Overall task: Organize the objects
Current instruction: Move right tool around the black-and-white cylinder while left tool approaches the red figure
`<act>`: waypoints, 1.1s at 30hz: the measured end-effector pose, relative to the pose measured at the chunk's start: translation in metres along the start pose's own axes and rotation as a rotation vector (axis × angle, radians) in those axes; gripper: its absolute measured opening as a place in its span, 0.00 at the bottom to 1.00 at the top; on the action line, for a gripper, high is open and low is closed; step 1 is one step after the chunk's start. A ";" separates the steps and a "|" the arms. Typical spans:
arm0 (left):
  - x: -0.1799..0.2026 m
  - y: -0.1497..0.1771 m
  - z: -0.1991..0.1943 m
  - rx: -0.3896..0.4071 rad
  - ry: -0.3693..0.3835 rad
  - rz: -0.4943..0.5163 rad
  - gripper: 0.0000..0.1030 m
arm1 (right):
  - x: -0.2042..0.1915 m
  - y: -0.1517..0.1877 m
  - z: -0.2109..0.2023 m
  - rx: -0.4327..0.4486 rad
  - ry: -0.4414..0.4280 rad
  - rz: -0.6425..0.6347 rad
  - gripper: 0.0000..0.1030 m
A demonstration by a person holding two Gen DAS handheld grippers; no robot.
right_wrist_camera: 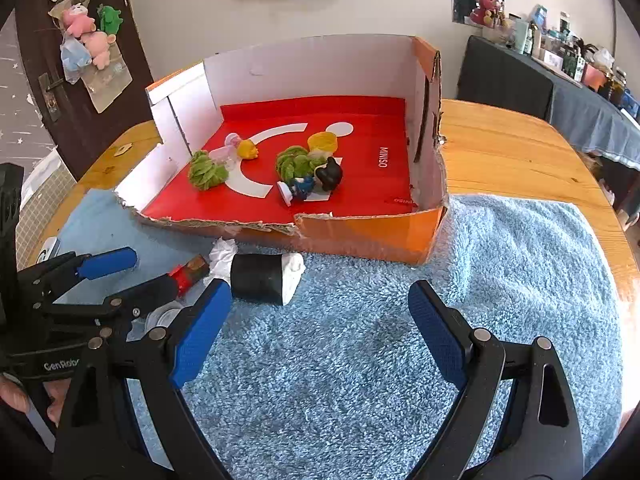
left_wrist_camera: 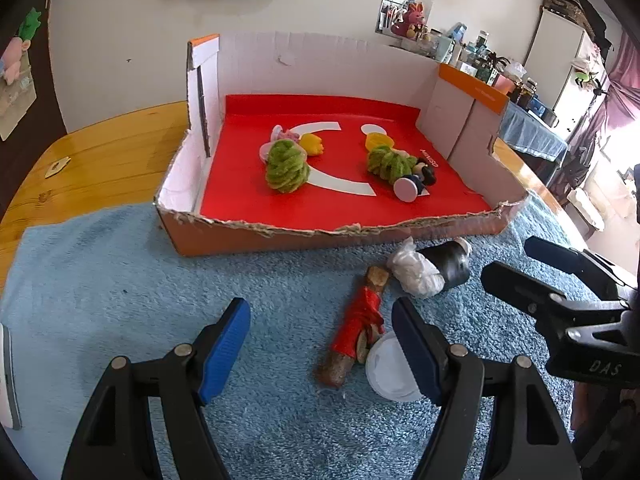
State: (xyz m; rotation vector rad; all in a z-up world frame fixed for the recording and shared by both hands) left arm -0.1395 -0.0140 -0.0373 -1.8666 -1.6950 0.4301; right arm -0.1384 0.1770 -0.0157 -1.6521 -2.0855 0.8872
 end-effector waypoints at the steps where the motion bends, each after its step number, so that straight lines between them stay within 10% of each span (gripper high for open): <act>1: 0.000 0.000 0.001 -0.002 0.002 0.000 0.73 | 0.000 0.000 0.001 -0.001 0.001 0.000 0.88; 33: -0.014 0.012 -0.002 -0.003 -0.055 -0.001 0.73 | -0.023 -0.006 0.030 -0.047 -0.008 -0.038 0.88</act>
Point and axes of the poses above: each gripper's, at about its wrist camera, not at the fingertips, and z roughly the way its jaws point, x to its right, y to its underside, the point moved 4 cm from there along z, roughly the way its jaws point
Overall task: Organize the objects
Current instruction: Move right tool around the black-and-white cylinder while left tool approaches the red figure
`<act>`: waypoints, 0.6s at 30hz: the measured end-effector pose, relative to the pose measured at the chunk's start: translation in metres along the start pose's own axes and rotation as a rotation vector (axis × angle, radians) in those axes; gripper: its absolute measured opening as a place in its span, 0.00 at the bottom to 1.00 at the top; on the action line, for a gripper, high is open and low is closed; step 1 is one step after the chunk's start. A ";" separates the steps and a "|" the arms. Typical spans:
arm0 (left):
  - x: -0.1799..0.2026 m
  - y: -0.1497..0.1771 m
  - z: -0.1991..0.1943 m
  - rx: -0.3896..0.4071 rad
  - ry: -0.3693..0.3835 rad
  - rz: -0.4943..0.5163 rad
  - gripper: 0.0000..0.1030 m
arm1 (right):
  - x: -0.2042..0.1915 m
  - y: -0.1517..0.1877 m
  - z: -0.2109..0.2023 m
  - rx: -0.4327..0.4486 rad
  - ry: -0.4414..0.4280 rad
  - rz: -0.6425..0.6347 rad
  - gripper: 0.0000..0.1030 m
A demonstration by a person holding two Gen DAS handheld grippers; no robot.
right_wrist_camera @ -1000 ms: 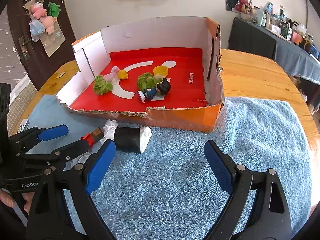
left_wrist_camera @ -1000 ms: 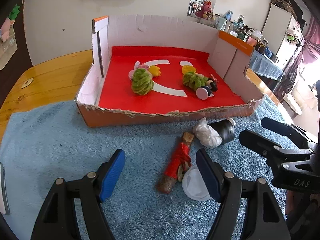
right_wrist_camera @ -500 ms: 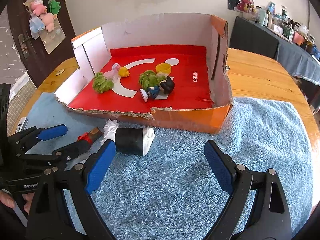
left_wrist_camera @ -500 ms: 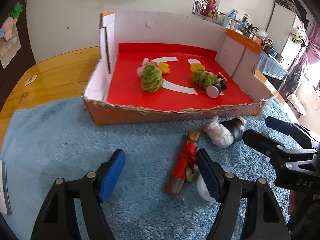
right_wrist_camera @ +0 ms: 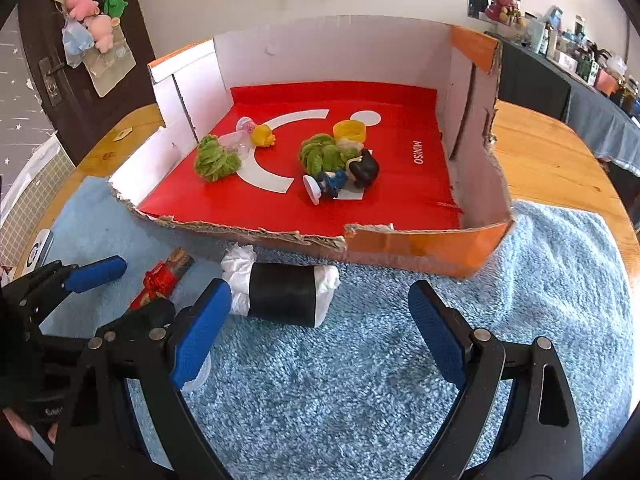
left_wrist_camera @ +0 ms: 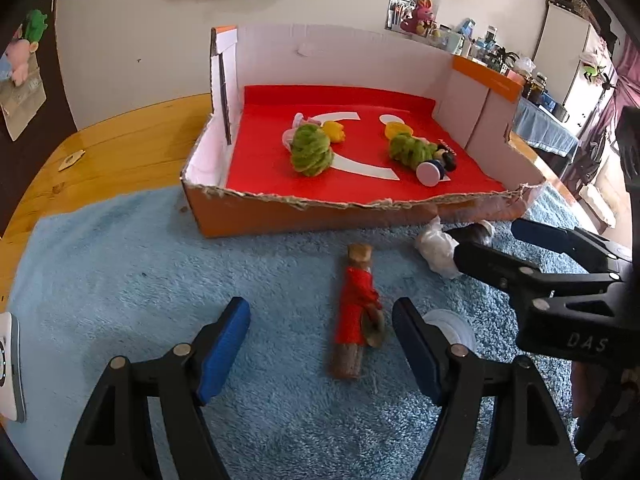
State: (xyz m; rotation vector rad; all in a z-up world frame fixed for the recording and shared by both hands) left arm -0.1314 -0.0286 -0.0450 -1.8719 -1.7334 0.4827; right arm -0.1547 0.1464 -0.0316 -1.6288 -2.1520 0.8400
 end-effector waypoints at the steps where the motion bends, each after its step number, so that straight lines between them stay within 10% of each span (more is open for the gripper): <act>1: -0.002 0.000 0.000 0.001 -0.007 -0.006 0.73 | -0.001 0.000 0.001 -0.001 -0.001 -0.002 0.88; 18: 0.004 0.001 0.001 0.013 -0.035 0.049 0.63 | -0.013 0.003 0.013 -0.026 -0.008 -0.014 0.88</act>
Point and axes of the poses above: each gripper's, at about its wrist camera, not at the fingertips, and z roughly the way its jaws point, x to its right, y to its underside, the point moved 4 cm from there along z, roughly the way its jaws point
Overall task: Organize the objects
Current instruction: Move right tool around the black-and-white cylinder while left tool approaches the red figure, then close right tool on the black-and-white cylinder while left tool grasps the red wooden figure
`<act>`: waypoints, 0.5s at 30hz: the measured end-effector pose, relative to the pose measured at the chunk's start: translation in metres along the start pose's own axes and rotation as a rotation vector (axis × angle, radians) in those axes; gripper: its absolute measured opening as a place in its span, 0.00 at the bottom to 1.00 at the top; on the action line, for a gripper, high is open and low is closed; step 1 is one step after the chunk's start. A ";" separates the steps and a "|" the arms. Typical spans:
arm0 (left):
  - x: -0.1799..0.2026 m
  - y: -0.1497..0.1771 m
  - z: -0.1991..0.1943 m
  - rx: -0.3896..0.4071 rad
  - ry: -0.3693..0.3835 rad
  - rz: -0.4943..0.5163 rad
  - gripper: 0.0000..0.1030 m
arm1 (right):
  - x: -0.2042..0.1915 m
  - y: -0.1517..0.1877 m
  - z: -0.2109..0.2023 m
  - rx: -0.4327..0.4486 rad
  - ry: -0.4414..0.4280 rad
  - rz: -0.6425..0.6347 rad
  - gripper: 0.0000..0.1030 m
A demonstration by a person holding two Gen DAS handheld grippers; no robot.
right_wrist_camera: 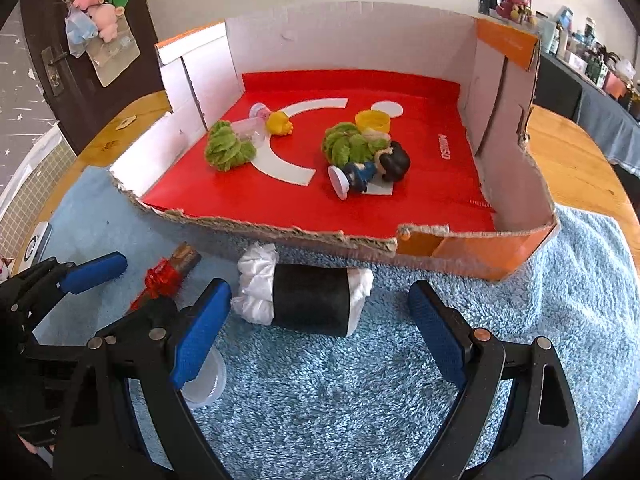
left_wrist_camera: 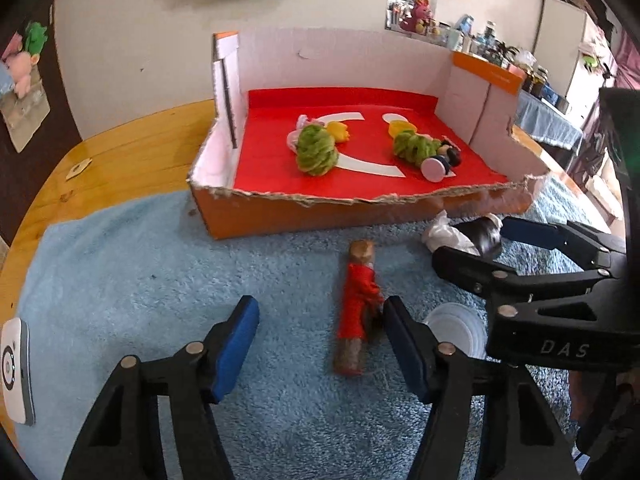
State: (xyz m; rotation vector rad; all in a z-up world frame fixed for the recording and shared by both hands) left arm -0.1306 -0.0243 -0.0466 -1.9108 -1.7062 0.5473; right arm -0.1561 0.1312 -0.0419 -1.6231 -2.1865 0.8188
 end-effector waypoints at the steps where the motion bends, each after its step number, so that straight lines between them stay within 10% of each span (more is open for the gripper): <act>1: 0.001 -0.001 0.001 0.001 0.001 0.006 0.61 | 0.000 0.001 -0.001 0.004 0.003 -0.001 0.86; 7: 0.006 -0.002 0.001 0.006 0.008 0.022 0.42 | 0.003 0.001 -0.005 0.015 -0.003 0.000 0.60; 15: 0.010 -0.001 -0.001 0.015 0.026 0.028 0.18 | 0.002 0.003 -0.008 0.025 -0.016 -0.007 0.57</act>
Point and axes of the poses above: each gripper's, at about its wrist camera, not at the fingertips, and z roughly the way its jaws point, x to its right, y to its underside, the point moved 4 cm from there along z, roughly the way its jaws point
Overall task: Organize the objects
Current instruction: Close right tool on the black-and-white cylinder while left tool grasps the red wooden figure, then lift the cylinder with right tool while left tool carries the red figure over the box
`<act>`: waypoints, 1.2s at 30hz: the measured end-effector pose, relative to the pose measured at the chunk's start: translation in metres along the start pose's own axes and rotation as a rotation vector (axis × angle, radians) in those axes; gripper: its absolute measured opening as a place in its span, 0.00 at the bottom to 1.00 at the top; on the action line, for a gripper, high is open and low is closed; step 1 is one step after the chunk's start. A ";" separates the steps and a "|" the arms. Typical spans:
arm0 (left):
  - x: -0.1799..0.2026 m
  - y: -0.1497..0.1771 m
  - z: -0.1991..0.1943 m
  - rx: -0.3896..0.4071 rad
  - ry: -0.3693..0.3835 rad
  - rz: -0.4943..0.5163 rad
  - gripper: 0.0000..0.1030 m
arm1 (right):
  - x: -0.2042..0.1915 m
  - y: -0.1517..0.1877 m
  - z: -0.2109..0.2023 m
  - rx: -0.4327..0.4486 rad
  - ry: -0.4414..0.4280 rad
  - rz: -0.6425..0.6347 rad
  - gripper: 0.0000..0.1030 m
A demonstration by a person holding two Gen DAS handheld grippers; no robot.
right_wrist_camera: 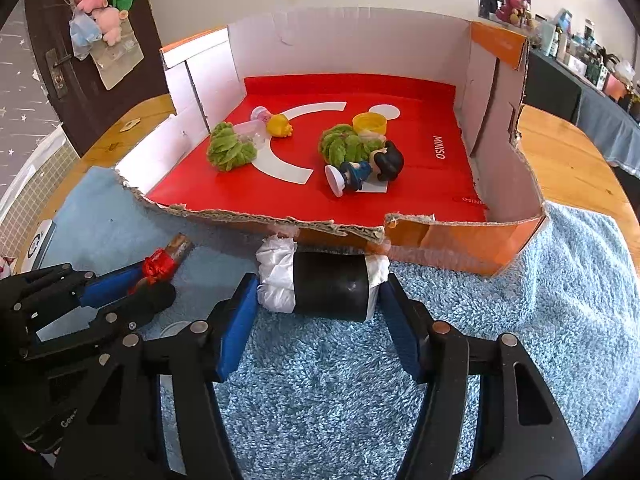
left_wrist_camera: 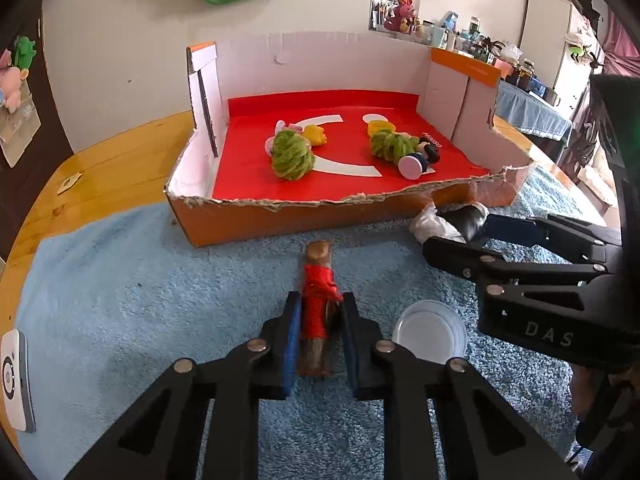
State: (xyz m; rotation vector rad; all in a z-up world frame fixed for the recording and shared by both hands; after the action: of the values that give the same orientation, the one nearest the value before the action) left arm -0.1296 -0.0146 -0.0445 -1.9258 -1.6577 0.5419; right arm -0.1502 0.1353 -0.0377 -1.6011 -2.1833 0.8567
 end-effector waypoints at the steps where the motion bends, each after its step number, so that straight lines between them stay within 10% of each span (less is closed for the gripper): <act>1: 0.000 0.000 -0.001 0.002 0.004 -0.003 0.18 | 0.000 0.000 -0.001 0.001 -0.003 0.000 0.57; 36: -0.010 -0.005 -0.021 0.075 -0.031 -0.073 0.18 | 0.003 0.014 -0.030 0.026 -0.076 0.018 0.57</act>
State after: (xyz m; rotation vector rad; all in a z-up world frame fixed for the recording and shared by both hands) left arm -0.1222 -0.0270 -0.0257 -1.8046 -1.6959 0.5998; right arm -0.1233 0.1494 -0.0237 -1.6030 -2.2023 0.9629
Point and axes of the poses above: each gripper's, at about its wrist camera, not at the fingertips, and z roughly the way its jaws point, x to its right, y to its underside, the point moved 4 cm from there along z, roughly the way its jaws point
